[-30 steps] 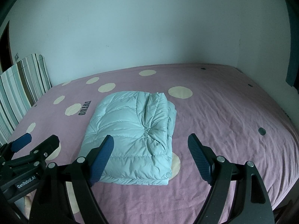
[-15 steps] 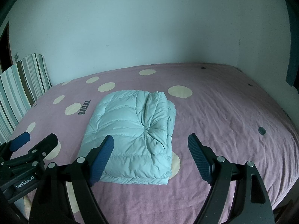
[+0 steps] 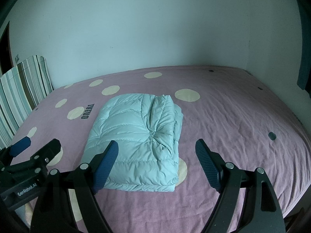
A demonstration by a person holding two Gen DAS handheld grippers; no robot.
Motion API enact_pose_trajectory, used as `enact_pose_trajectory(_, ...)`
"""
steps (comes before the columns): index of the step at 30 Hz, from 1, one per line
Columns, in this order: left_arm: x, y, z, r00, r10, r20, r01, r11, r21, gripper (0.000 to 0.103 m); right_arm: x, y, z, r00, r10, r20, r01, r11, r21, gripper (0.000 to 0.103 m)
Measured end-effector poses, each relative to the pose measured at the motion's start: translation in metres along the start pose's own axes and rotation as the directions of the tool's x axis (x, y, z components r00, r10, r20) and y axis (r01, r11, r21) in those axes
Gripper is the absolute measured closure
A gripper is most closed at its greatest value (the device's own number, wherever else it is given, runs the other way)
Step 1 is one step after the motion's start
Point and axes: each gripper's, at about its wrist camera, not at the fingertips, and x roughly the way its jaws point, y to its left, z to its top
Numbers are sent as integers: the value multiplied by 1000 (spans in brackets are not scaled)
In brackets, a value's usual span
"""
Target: Fold large clothes
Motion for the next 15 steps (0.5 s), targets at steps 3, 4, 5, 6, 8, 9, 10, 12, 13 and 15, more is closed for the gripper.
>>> enact_pose_trajectory(3,3,-2,-2,1000,-1,-7,1,1000,5,2,0,0,-1,1000,-2,2,2,1000,1,23)
enact_pose_trajectory(4,4,-3,-2,1000,-3,-10,3,1000,8,2,-1,0,-1,1000,-1,3,1,1000,1,23)
enact_pose_trajectory(5,5,-3,-2,1000,-14,-13,15,1000,11,2,0,0,-1,1000,-2,2,2,1000,1,23)
enact_pose_trajectory(6,7,-3,-3,1000,-25,-13,25,1000,12,2,0,0,-1,1000,-2,2,2,1000,1,23)
enact_pose_trajectory(8,9,-3,-3,1000,-12,-3,12,1000,18,2,0,0,-1,1000,-3,2,3,1000,1,23)
enact_pose_trajectory(9,10,-3,-3,1000,5,2,-5,1000,18,2,0,-1,-2,1000,-5,3,5,1000,1,23)
enact_pose_trajectory(10,14,-1,-2,999,42,2,-42,999,18,2,0,-2,-1,1000,-7,4,7,1000,1,23)
enact_pose_trajectory(12,19,2,-3,998,61,-4,-61,998,26,2,4,-8,-1,1000,-16,1,16,1000,10,23)
enact_pose_trajectory(13,24,6,-2,997,70,-12,-69,997,31,2,6,-12,-1,1000,-22,-2,22,1000,15,23)
enact_pose_trajectory(15,36,17,-3,996,81,-36,-80,997,22,2,13,-23,-1,999,-44,-10,44,999,24,23)
